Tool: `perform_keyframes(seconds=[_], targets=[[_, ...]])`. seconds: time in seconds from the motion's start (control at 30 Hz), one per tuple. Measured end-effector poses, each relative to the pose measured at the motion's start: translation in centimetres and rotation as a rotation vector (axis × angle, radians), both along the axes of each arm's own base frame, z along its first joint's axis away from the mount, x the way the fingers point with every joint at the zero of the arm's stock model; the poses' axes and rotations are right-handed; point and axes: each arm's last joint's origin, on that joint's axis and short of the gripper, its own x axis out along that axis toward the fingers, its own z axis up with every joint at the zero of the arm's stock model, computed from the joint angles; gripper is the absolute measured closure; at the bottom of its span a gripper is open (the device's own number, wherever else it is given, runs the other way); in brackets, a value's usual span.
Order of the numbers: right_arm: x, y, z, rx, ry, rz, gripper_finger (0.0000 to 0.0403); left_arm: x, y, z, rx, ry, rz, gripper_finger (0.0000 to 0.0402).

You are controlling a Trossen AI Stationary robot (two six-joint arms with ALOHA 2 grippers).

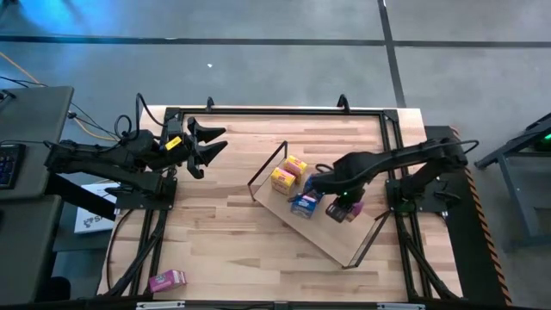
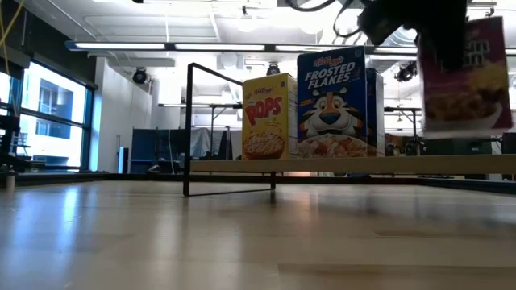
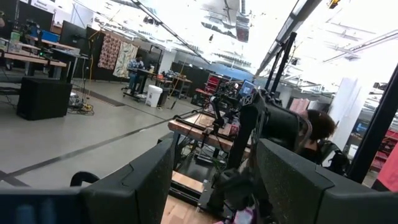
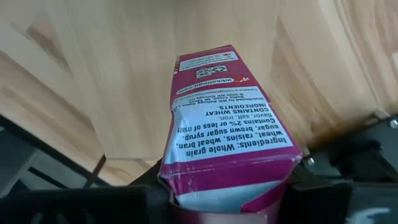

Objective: Stack cereal on shelf
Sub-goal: Put the top right purple cereal box on the shelf

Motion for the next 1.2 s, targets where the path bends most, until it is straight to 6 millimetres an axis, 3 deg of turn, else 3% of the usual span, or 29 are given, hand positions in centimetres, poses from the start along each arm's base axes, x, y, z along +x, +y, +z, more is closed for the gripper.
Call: perform_keyframes(seconds=[0.17, 0.57, 0.97, 1.2], targets=[[1.3, 0.2, -1.3, -0.008, -0.003, 0.002, 0.0294, 0.0, 0.0, 0.0, 0.000, 0.000, 0.000, 0.0181], [1.4, 0.3, -1.5, -0.111, 0.004, -0.102, 0.0289, 0.0, 0.0, 0.0, 0.000, 0.000, 0.000, 0.0181], [1.9, 0.7, -1.5, -0.077, -0.044, -0.114, 0.0184, 0.0, -0.1, 0.0, 0.007, -0.001, -0.029, 0.0181], [1.9, 0.7, -1.5, -0.073, -0.047, -0.087, 0.0170, 0.0, -0.1, 0.0, 0.007, -0.001, -0.029, 0.0181]])
